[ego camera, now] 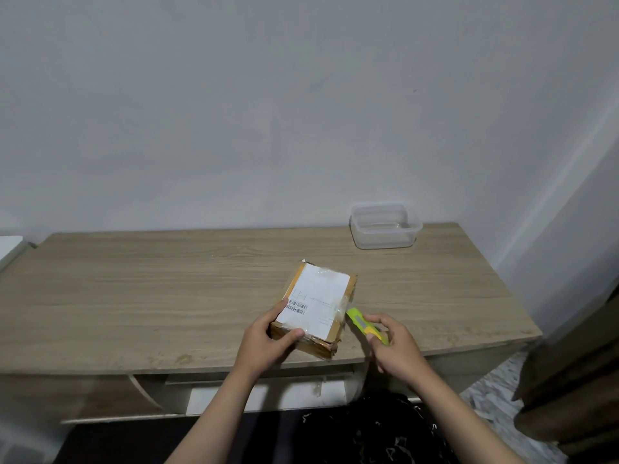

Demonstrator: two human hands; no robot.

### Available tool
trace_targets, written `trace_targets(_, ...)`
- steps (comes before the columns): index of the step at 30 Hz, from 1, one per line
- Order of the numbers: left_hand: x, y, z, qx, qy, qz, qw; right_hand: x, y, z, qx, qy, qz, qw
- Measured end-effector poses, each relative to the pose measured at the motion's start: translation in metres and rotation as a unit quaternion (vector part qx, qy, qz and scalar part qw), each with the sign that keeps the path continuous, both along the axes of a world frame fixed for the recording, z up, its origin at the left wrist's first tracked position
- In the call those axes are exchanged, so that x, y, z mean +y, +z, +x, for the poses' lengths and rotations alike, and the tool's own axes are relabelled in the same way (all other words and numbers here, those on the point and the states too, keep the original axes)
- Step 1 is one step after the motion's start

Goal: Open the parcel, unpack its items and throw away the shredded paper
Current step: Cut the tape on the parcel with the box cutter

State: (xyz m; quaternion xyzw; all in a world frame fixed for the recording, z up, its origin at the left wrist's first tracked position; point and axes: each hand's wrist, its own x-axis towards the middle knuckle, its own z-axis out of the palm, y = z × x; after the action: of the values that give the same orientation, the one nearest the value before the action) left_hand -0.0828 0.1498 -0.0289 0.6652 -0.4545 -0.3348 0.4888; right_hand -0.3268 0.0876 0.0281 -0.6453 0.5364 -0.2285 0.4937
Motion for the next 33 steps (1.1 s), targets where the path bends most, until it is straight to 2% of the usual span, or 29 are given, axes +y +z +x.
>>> trace_targets(19, 0.000, 0.005, 0.000, -0.013, -0.008, 0.009, 1.000, 0.005, -0.006, 0.002, -0.031, -0.024, 0.008, 0.999)
trace_targets(33, 0.000, 0.003, 0.002, -0.003, -0.014, 0.007, 1.000, 0.006, -0.008, -0.004, -0.016, 0.002, 0.001, 1.000)
